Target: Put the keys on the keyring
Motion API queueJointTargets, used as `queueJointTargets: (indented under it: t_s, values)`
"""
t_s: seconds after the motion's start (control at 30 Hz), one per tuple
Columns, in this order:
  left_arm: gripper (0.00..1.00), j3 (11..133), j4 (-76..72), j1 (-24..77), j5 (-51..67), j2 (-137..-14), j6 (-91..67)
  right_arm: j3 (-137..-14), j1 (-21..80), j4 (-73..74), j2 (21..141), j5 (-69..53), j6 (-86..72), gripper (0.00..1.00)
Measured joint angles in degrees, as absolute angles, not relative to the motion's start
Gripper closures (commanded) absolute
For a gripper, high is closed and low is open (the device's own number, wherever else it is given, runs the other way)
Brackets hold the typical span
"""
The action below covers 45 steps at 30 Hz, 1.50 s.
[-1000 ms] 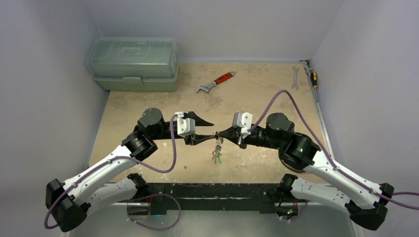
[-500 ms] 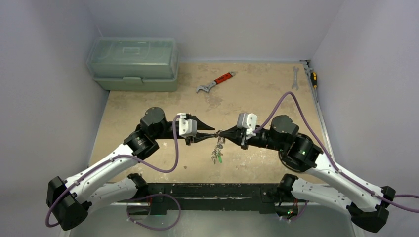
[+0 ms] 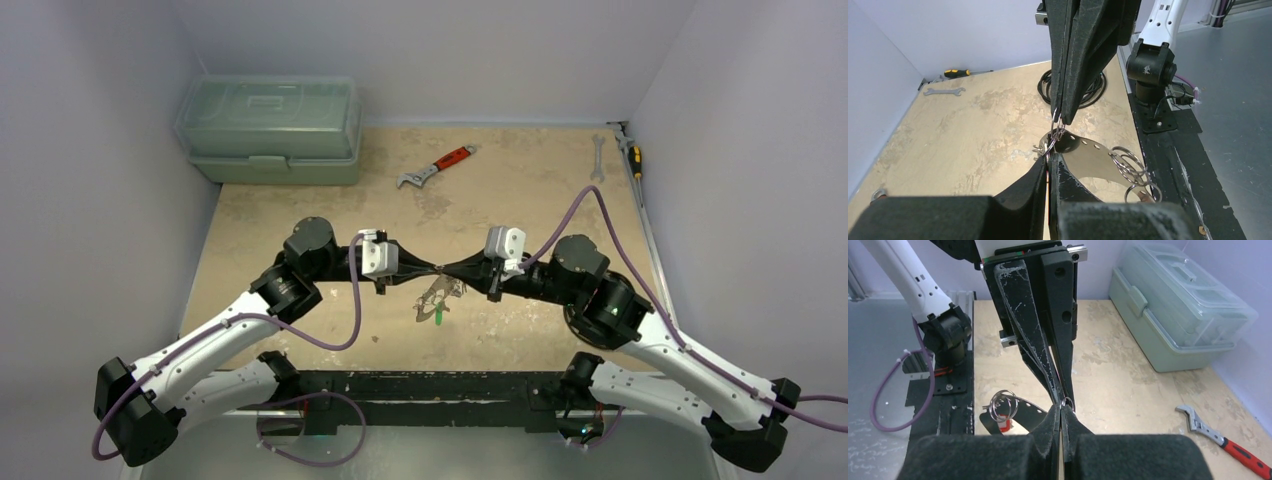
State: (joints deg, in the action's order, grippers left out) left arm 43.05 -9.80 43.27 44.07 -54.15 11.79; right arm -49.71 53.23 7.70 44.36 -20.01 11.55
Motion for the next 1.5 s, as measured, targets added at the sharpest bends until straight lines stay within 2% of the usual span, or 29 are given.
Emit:
queueJointTargets:
  t_s: [0.3,0.33,0.43,0.5,0.57,0.63,0.77,1.07,1.27,1.33,1.4,1.5]
  values:
    - [0.99,43.0,-10.0,43.1,44.6,-54.2,12.2,-48.3,53.2,3.4,44.6,-19.1,8.9,1.0]
    - [0.95,43.0,-10.1,43.1,44.6,-54.1,12.3,-48.2,53.2,2.9,44.6,-18.9,8.6,1.0]
    - [0.69,43.0,-10.3,43.1,44.6,-54.0,12.9,-47.9,53.2,1.7,44.7,-18.7,8.0,1.0]
    - [0.57,43.0,-10.2,43.2,44.6,-54.0,13.4,-47.9,53.2,1.1,44.9,-18.7,7.8,1.0]
    - [0.5,43.0,-10.0,43.1,44.6,-53.9,13.4,-47.9,53.2,1.0,45.1,-18.7,7.7,1.0]
    - [0.49,43.0,-9.3,43.2,44.6,-53.6,14.0,-47.6,53.2,0.8,45.0,-18.8,7.7,1.0]
    - [0.53,43.2,-8.5,43.1,44.9,-52.7,14.2,-47.2,53.2,0.8,44.9,-20.0,7.7,1.0]
    - [0.74,43.9,-9.0,43.0,48.2,-52.7,13.3,-46.3,53.2,0.4,45.0,-23.1,7.6,1.0]
    - [0.78,43.9,-9.0,42.9,48.8,-52.8,13.0,-46.3,53.2,-0.8,45.0,-23.8,7.5,1.0]
    - [0.86,43.9,-9.1,42.9,48.9,-52.9,12.8,-46.3,53.3,-1.0,45.0,-23.8,7.5,1.0]
    - [1.0,43.9,-9.1,42.9,48.9,-53.1,12.5,-46.3,53.3,-1.1,45.0,-23.9,7.5,1.0]
    - [1.0,43.9,-9.4,42.9,49.2,-53.3,12.0,-46.2,53.2,-1.4,45.0,-24.1,7.4,1.0]
